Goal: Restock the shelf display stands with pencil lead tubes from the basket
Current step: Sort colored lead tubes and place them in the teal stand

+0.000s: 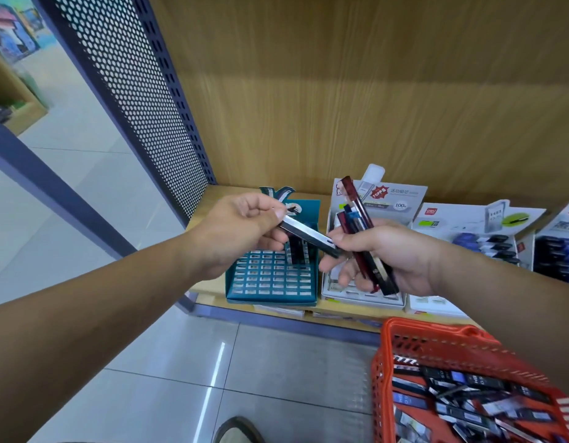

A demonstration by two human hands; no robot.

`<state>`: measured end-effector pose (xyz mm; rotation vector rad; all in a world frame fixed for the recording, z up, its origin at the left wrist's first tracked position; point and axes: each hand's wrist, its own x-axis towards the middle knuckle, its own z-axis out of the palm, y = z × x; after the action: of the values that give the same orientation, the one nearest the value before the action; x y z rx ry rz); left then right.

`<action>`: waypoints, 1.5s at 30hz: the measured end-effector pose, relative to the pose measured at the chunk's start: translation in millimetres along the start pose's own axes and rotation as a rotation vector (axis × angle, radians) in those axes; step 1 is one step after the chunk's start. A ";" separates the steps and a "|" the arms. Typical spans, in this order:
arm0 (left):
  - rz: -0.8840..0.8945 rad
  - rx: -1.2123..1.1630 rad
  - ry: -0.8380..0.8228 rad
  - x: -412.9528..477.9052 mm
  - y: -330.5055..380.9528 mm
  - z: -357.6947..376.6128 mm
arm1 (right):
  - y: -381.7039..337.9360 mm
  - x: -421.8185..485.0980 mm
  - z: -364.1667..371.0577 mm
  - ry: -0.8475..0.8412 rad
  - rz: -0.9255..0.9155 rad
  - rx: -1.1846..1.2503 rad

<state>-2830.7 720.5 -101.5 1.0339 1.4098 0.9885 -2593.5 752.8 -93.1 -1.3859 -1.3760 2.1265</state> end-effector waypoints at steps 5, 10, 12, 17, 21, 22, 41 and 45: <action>-0.007 0.080 0.004 -0.2 -8.8 -4.2 | -2.1 -2.9 -5.9 0.085 -0.047 0.020; 0.035 0.257 -0.098 -1.4 -12.1 -4.1 | -0.3 2.7 -5.5 0.190 -0.113 -0.034; 0.030 0.377 -0.157 -2.5 -11.9 -5.5 | -0.7 5.2 -4.9 0.230 -0.128 -0.054; 0.062 0.751 -0.277 -3.0 -17.7 -7.0 | -4.4 4.1 -2.2 0.161 -0.137 0.011; 0.111 0.751 -0.325 -4.1 -28.1 -6.7 | -4.1 5.2 3.1 0.104 -0.199 -0.034; 0.129 0.759 -0.323 -5.1 -29.0 -5.6 | -3.1 7.6 4.6 0.116 -0.212 -0.091; 0.127 0.597 0.231 31.3 -63.6 -25.6 | 15.1 35.6 9.1 0.203 -0.178 -0.206; 0.160 0.586 0.177 41.6 -72.9 -21.7 | 17.0 45.9 13.9 0.212 -0.194 -0.227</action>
<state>-2859.3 739.6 -181.0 1.5335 1.8447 0.8062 -2624.0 765.2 -131.9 -1.4438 -1.6280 1.6924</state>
